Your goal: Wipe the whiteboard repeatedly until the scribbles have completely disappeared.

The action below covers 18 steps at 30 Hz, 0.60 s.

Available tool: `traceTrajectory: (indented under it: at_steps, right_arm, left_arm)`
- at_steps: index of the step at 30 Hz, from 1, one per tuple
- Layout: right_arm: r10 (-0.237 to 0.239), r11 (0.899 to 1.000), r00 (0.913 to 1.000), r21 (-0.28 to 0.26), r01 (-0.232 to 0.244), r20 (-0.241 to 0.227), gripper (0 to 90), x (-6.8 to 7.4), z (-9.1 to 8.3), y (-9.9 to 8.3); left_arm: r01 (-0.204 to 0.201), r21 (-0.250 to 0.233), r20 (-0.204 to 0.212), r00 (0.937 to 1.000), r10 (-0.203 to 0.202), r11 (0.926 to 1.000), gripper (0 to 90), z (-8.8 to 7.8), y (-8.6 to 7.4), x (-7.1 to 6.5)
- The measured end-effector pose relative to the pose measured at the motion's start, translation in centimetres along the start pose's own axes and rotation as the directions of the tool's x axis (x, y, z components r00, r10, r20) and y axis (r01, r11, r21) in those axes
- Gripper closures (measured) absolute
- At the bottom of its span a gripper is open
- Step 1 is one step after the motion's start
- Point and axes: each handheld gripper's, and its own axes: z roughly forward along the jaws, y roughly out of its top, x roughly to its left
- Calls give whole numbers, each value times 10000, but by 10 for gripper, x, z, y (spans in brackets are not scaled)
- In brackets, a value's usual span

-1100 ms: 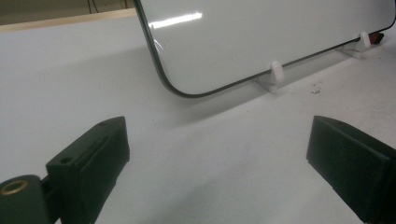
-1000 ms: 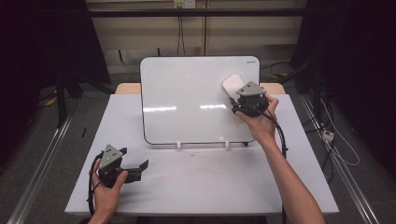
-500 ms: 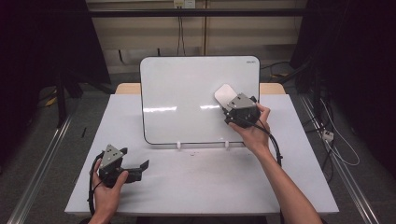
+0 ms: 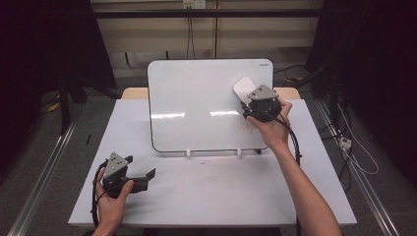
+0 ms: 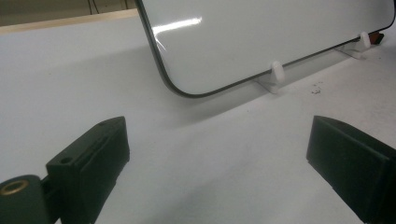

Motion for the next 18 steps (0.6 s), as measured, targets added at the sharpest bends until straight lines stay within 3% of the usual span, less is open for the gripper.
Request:
traceTrajectory:
  at_steps: [3, 12, 18]
  right_arm:
    - [-74, 10000, 10000, -39, 74, -64, 315, 4, -2, -4]
    - [-881, 9961, 9945, 55, 886, -568, 315, 37, -6, -18]
    - [-877, 9961, 9939, -39, 876, -665, 315, 50, -8, -27]
  left_arm:
    - [10, -23, -9, 10000, -10, 10000, 59, 1, 0, -1]
    - [-4, -37, 31, 10000, 4, 10000, 59, 1, 1, -2]
    - [-39, -43, 48, 10000, 39, 10000, 59, 1, 1, -2]
